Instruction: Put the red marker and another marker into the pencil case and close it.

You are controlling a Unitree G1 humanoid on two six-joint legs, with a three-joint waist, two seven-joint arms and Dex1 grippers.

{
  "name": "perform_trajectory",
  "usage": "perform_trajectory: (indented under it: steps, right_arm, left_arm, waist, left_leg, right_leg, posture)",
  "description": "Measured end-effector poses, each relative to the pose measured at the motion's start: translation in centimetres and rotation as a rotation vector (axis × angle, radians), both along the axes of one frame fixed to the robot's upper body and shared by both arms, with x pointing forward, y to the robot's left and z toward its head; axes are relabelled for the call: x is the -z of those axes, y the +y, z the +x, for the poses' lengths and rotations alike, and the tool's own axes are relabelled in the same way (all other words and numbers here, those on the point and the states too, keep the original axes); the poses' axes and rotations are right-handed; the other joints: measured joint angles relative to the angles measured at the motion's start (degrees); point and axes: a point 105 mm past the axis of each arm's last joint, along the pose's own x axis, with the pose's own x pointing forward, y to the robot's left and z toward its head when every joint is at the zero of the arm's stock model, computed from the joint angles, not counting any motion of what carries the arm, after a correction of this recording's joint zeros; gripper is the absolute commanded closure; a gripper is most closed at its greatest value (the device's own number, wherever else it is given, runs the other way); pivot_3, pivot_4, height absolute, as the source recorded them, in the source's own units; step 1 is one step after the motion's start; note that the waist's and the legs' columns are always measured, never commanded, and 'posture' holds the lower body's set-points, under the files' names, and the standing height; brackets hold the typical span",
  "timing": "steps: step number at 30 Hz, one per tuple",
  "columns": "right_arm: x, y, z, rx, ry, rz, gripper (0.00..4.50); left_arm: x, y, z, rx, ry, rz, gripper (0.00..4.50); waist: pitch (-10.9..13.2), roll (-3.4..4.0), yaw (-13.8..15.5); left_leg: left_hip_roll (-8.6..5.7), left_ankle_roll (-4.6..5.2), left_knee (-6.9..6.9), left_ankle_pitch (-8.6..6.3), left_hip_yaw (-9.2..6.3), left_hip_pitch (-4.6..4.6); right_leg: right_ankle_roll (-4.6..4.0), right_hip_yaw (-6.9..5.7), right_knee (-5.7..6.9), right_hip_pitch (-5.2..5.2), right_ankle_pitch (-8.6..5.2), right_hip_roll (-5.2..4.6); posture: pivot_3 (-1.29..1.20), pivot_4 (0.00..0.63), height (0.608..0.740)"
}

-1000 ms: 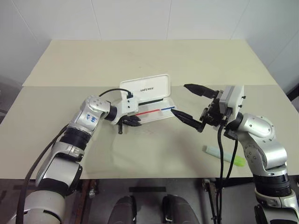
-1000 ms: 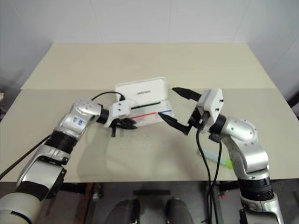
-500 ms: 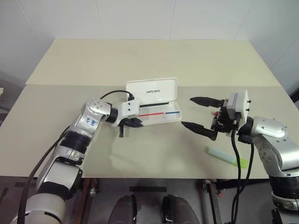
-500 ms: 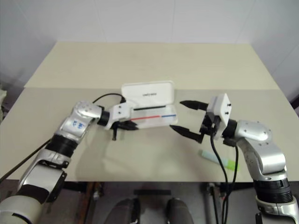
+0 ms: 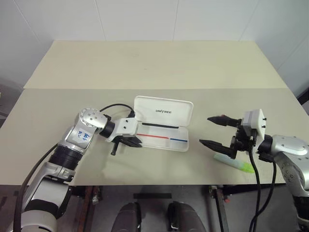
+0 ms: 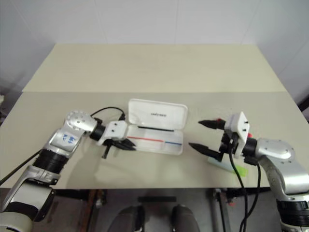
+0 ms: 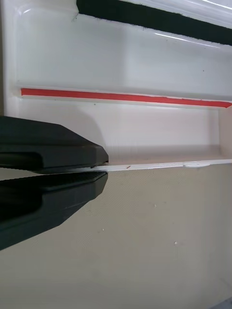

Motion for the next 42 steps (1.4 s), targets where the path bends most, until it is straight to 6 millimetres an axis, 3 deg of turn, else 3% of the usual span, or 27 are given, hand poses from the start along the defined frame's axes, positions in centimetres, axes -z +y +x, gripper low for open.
perform_trajectory:
  steps: [15,16,28,36,42]
  right_arm:
    - [-0.6,0.6,-0.7,-0.002,-0.015,0.01,0.0]
    - [-0.6,0.7,-0.7,-0.001,-0.015,0.013,0.0]
    - [-0.6,1.8,-0.7,-0.037,-0.013,0.029,0.0]
    - [-0.6,1.9,-0.7,-0.053,-0.009,0.032,0.0]
    - [-0.3,1.8,-0.6,-0.056,0.006,0.034,0.0]
  left_arm:
    - [0.2,-1.8,-0.7,-0.069,0.034,-0.025,4.48]
    - [0.2,-1.8,-0.8,-0.072,0.04,-0.024,3.99]
    - [0.2,-3.0,-2.3,-0.062,0.14,-0.104,0.04]
    - [-2.2,-3.5,-4.2,-0.083,0.219,-0.235,0.04]
    - [-0.6,-2.0,-4.8,-0.153,0.258,-0.223,0.04]
  waist:
    - [0.0,0.0,0.75]
    - [0.0,0.0,0.76]
    - [0.0,0.0,0.83]
    - [0.0,0.0,0.69]
    - [0.0,0.0,0.19]
  left_leg:
    - [-0.02,0.07,0.14,-0.04,-0.04,-0.07]
    - [-0.02,0.07,0.14,-0.04,-0.04,-0.07]
    - [0.0,0.21,0.66,-0.12,-0.15,-0.23]
    - [0.01,0.21,0.62,-0.13,-0.18,-0.26]
    - [0.0,0.21,0.64,-0.13,-0.19,-0.26]
  right_leg:
    - [0.05,0.04,-0.02,0.01,0.03,-0.01]
    - [0.05,0.04,-0.02,0.01,0.03,-0.01]
    - [0.1,0.05,0.22,0.01,0.07,-0.04]
    - [0.1,0.05,0.17,0.01,0.07,-0.06]
    - [0.1,0.05,0.19,0.01,0.07,-0.07]
  posture:
    - [0.0,0.15,0.74]
    - [0.0,0.15,0.74]
    - [0.0,0.15,0.74]
    - [0.0,0.15,0.74]
    - [0.0,0.15,0.74]
